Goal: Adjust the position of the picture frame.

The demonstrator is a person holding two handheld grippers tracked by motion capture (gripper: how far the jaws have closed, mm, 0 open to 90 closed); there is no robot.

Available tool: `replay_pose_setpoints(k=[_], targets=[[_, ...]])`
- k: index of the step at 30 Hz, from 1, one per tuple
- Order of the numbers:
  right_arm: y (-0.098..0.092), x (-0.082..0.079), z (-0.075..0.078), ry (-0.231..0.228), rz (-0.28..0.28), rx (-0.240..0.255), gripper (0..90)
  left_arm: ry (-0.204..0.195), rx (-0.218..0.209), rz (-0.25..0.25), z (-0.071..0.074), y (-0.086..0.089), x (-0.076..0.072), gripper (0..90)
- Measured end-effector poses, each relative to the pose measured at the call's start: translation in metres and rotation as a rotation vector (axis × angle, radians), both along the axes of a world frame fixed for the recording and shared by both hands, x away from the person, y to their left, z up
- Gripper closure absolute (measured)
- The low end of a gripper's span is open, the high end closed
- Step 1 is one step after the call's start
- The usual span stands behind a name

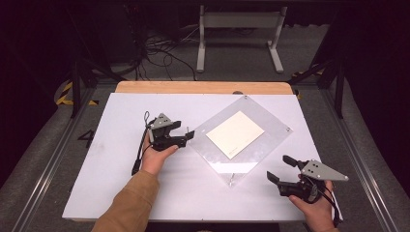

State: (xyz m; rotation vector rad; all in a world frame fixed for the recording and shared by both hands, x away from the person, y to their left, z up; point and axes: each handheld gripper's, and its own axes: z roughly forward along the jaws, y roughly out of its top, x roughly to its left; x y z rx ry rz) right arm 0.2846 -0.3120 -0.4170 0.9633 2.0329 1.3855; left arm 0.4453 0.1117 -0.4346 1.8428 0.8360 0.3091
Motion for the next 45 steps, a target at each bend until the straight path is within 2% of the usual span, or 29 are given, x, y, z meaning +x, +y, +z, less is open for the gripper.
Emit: replay_pose_setpoints(k=[3, 6, 9, 12, 13, 19, 24, 34, 38, 41, 42, 45], targets=[[0.003, 0.000, -0.001, 0.021, 0.031, 0.001, 22.5, -0.012, 0.026, 0.013, -0.004, -0.003, 0.002, 28.0], [0.006, 0.000, -0.002, 0.033, 0.069, -0.004, 28.0, -0.011, 0.039, 0.026, -0.009, -0.003, 0.007, 33.6], [0.009, 0.000, -0.002, 0.039, 0.091, -0.009, 29.9, 0.000, 0.039, 0.033, -0.012, -0.003, 0.008, 36.1], [0.017, -0.001, -0.003, 0.039, 0.143, -0.026, 34.2, 0.013, 0.036, 0.022, -0.012, -0.003, 0.006, 36.9], [0.020, -0.001, -0.003, 0.040, 0.156, -0.033, 35.5, 0.005, 0.041, 0.019, -0.011, -0.003, 0.006, 36.9], [0.044, 0.006, -0.007, 0.042, 0.270, -0.065, 45.5, -0.014, 0.042, 0.012, -0.006, -0.003, 0.002, 37.0], [0.066, 0.013, -0.012, 0.051, 0.333, -0.117, 57.7, -0.010, 0.046, 0.023, -0.007, -0.001, 0.004, 37.9], [0.084, 0.026, -0.019, 0.063, 0.364, -0.161, 70.2, -0.010, 0.038, 0.017, -0.005, -0.002, 0.001, 39.4], [0.091, 0.029, -0.021, 0.061, 0.373, -0.202, 83.1, -0.020, 0.034, 0.013, -0.003, 0.000, 0.000, 39.4], [0.093, 0.029, -0.018, 0.067, 0.371, -0.218, 83.5, -0.024, 0.038, 0.017, -0.002, 0.001, 0.000, 39.7], [0.094, 0.028, -0.017, 0.069, 0.366, -0.217, 83.6, -0.030, 0.049, 0.018, -0.002, 0.002, 0.000, 39.7], [0.095, 0.029, -0.014, 0.079, 0.360, -0.206, 83.8, -0.023, 0.045, 0.030, -0.001, 0.004, 0.000, 40.0]])
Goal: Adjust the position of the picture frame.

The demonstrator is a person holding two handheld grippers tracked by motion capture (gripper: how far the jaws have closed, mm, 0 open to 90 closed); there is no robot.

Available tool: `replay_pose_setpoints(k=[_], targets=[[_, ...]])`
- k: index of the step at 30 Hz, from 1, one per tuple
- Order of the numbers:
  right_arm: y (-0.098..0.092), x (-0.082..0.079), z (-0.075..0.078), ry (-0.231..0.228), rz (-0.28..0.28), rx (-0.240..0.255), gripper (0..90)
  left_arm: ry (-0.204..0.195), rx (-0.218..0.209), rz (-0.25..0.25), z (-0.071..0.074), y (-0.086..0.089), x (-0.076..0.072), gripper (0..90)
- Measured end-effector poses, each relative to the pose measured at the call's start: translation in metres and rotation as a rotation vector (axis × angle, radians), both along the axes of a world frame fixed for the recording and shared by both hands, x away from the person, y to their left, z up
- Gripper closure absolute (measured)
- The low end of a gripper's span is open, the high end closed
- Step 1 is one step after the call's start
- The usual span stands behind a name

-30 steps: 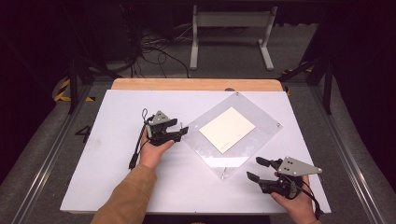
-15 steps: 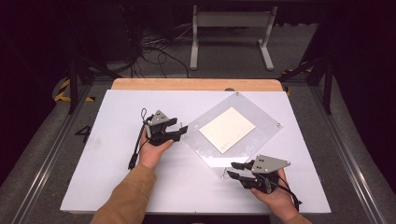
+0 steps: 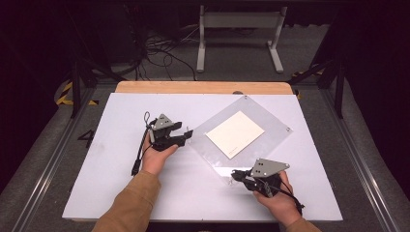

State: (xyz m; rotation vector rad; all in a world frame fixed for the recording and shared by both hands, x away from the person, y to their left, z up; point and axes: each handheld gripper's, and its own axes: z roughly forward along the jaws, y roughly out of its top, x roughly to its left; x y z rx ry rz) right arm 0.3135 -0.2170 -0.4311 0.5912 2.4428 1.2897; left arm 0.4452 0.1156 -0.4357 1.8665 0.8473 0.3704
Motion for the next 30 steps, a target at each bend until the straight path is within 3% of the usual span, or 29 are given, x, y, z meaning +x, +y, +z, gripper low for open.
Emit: replay_pose_setpoints(k=[10, 15, 16, 17, 18, 21, 24, 26, 30], targets=[[0.040, 0.014, 0.018, -0.041, 0.029, -0.016, 83.8, -0.016, -0.005, 0.020, 0.009, 0.017, -0.006, 40.0], [0.061, 0.029, 0.022, -0.022, 0.048, 0.000, 84.1, -0.017, -0.018, 0.022, 0.009, 0.025, -0.011, 39.9], [0.065, 0.032, 0.023, -0.018, 0.049, 0.004, 89.7, -0.021, -0.019, 0.021, 0.008, 0.027, -0.012, 39.9], [0.068, 0.035, 0.026, -0.035, 0.071, 0.075, 89.7, -0.018, -0.016, 0.017, 0.007, 0.030, -0.015, 39.8], [0.072, 0.038, 0.035, -0.044, 0.068, 0.115, 89.8, -0.013, -0.019, 0.017, 0.006, 0.032, -0.017, 39.8], [0.083, 0.045, 0.055, -0.099, 0.074, 0.126, 89.7, -0.009, -0.015, 0.015, 0.005, 0.036, -0.021, 39.4], [0.088, 0.049, 0.062, -0.113, 0.076, 0.107, 89.6, -0.016, -0.027, -0.004, 0.005, 0.038, -0.030, 39.3], [0.084, 0.049, 0.060, -0.113, 0.062, 0.105, 89.4, -0.022, -0.006, -0.035, 0.007, 0.034, -0.037, 39.1], [0.064, 0.051, 0.054, -0.098, 0.017, 0.142, 88.2, -0.048, 0.016, -0.137, 0.010, 0.018, -0.055, 37.8]])
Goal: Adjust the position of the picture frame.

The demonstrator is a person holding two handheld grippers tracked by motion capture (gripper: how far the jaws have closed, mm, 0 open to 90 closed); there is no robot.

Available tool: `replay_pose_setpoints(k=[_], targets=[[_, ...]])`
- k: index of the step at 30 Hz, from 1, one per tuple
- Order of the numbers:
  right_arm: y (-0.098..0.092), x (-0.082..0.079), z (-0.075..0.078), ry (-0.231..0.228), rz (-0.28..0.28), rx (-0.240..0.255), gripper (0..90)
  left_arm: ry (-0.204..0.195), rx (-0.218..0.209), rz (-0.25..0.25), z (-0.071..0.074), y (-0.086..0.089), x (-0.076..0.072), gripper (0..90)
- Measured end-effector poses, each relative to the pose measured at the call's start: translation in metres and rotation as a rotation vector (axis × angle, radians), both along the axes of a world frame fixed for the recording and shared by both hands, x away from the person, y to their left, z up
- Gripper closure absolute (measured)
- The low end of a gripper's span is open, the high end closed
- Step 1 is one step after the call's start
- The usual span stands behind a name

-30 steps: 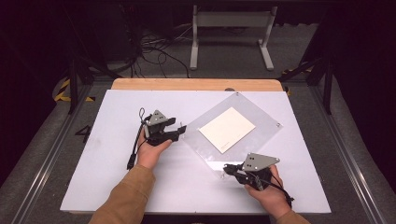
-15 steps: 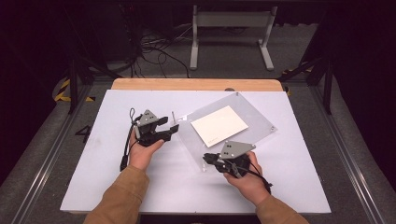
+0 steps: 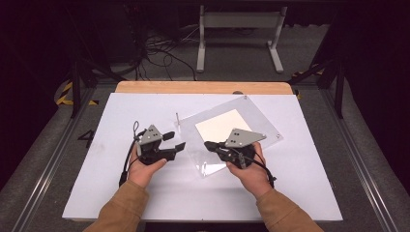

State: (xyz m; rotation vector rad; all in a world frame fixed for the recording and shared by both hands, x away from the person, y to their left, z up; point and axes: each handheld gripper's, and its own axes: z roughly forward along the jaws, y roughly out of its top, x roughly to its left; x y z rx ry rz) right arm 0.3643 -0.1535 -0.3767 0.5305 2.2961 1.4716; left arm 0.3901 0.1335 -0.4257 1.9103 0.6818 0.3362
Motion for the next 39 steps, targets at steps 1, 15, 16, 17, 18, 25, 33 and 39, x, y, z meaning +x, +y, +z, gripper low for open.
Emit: replay_pose_setpoints(k=[1, 15, 16, 17, 18, 25, 33, 39], targets=[[-0.007, 0.001, -0.001, 0.003, -0.018, 0.005, 86.7, -0.003, -0.005, -0.036, 0.001, -0.005, -0.006, 37.2], [-0.096, 0.000, -0.010, 0.045, -0.202, 0.043, 78.0, -0.004, 0.054, -0.240, -0.011, -0.065, -0.033, 36.0], [-0.099, 0.000, -0.011, 0.045, -0.210, 0.042, 77.9, -0.001, 0.059, -0.238, -0.013, -0.067, -0.032, 36.6], [-0.103, 0.000, -0.012, 0.048, -0.220, 0.043, 77.8, 0.004, 0.066, -0.235, -0.015, -0.069, -0.032, 38.1], [-0.108, 0.000, -0.013, 0.050, -0.231, 0.046, 77.7, 0.009, 0.074, -0.232, -0.017, -0.070, -0.031, 39.7], [-0.130, -0.002, -0.014, 0.053, -0.283, 0.086, 77.7, 0.022, 0.163, -0.223, -0.024, -0.080, -0.032, 71.2], [-0.137, -0.003, -0.011, 0.042, -0.293, 0.103, 77.7, 0.045, 0.169, -0.182, -0.015, -0.069, -0.029, 85.0], [-0.145, -0.003, -0.010, 0.041, -0.315, 0.106, 77.4, 0.065, 0.102, -0.098, -0.001, -0.028, -0.015, 85.0]])
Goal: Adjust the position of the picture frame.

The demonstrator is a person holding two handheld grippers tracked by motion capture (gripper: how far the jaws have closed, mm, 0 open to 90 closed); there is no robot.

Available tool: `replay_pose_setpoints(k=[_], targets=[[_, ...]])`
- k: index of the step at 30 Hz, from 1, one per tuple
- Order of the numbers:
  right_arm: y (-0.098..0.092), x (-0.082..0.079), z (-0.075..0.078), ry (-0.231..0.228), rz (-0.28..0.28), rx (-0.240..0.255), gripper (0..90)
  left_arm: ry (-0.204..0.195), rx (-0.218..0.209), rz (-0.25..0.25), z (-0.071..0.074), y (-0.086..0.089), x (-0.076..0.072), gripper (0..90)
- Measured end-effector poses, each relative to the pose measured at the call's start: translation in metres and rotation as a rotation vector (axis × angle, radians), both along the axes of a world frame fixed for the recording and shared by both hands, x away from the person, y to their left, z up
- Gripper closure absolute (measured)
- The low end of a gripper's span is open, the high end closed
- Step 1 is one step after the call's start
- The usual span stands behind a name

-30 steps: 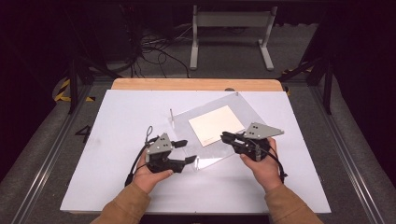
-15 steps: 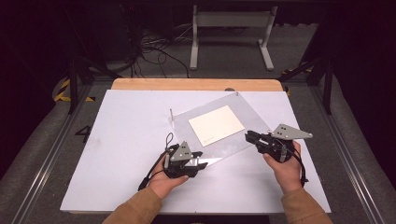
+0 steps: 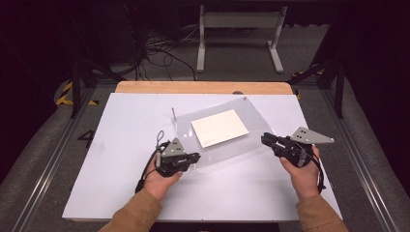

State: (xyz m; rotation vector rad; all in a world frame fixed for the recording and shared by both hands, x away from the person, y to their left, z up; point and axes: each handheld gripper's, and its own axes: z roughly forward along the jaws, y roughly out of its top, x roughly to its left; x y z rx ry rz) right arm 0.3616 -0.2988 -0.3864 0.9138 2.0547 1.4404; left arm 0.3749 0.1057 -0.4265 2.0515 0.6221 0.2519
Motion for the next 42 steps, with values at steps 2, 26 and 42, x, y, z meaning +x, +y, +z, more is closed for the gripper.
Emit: replay_pose_setpoints(k=[2, 26, 42], targets=[[-0.002, 0.001, -0.001, 0.006, -0.004, 0.000, 77.6, -0.005, -0.011, 0.039, 0.003, 0.013, 0.005, 85.0], [0.014, 0.035, -0.013, 0.197, 0.044, -0.191, 62.1, 0.055, -0.138, 0.279, -0.003, 0.079, 0.024, 39.7], [0.025, 0.074, -0.046, 0.354, 0.071, -0.344, 67.6, 0.016, -0.117, 0.279, 0.000, 0.100, -0.003, 37.6]])
